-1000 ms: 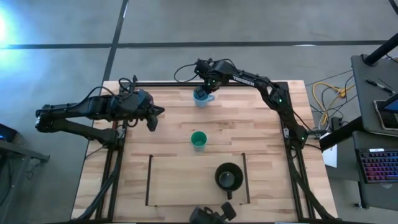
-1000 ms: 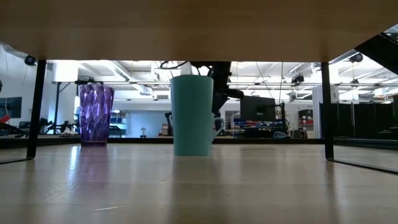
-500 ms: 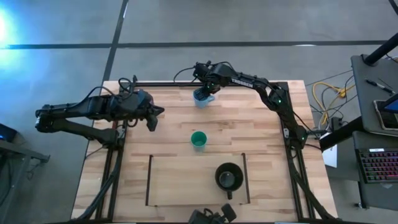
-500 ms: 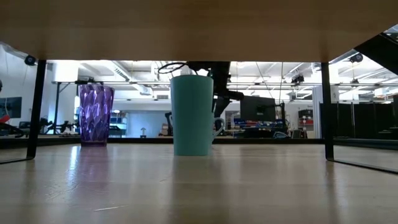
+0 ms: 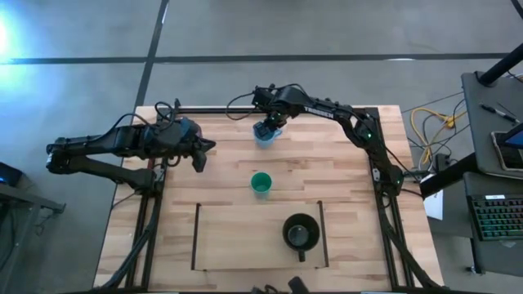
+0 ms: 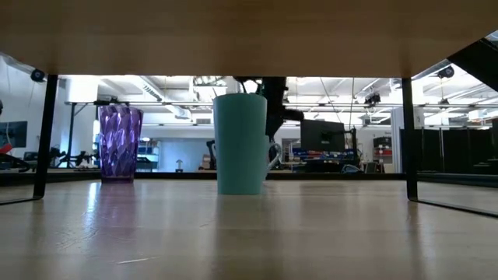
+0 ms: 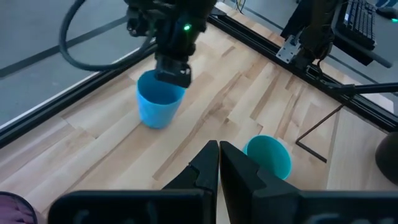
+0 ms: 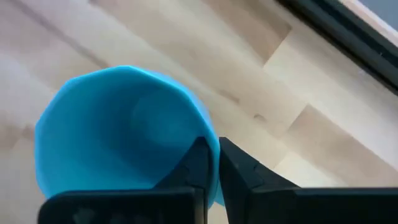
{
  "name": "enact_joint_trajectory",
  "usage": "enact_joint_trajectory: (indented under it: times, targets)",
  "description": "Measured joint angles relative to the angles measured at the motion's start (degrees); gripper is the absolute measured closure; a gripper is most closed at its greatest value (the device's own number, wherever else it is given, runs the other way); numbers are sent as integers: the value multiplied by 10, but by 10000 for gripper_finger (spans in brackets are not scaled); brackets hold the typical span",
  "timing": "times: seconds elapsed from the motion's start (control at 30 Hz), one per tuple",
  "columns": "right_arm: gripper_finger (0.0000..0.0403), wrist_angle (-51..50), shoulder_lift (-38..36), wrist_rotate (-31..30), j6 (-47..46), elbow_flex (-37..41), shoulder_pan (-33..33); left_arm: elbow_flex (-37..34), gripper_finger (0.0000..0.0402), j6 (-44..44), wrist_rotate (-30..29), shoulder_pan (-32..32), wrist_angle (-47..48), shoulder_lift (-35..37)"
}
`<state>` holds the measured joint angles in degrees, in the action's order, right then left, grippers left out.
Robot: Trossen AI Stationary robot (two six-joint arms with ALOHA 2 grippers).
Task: Stack small to large cups/mugs on shelf
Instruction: Put the light blue mug on the shelf
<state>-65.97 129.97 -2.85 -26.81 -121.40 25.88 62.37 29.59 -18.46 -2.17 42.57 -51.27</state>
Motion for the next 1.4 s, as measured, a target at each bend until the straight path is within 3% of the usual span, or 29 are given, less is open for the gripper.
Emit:
enact_joint_trajectory:
  times: [0.33,0.67,0.83,1.1,1.4]
  targets:
    - [389,-27,-126,-9,-34,-1,-59,-1,402,-5,0,0,-1,-1]
    - [390,-36,-255,-2,-105,-2,-216,-9,402,-20,0,0,-1,-1]
    - [390,-12,-252,27,-113,-2,-285,-9,402,-21,16,0,-28,-3]
    - [390,25,-215,76,-43,-2,-348,-11,402,-34,145,10,-60,-40]
    - [390,28,-195,138,4,-2,-392,-11,402,-34,154,70,-72,-70]
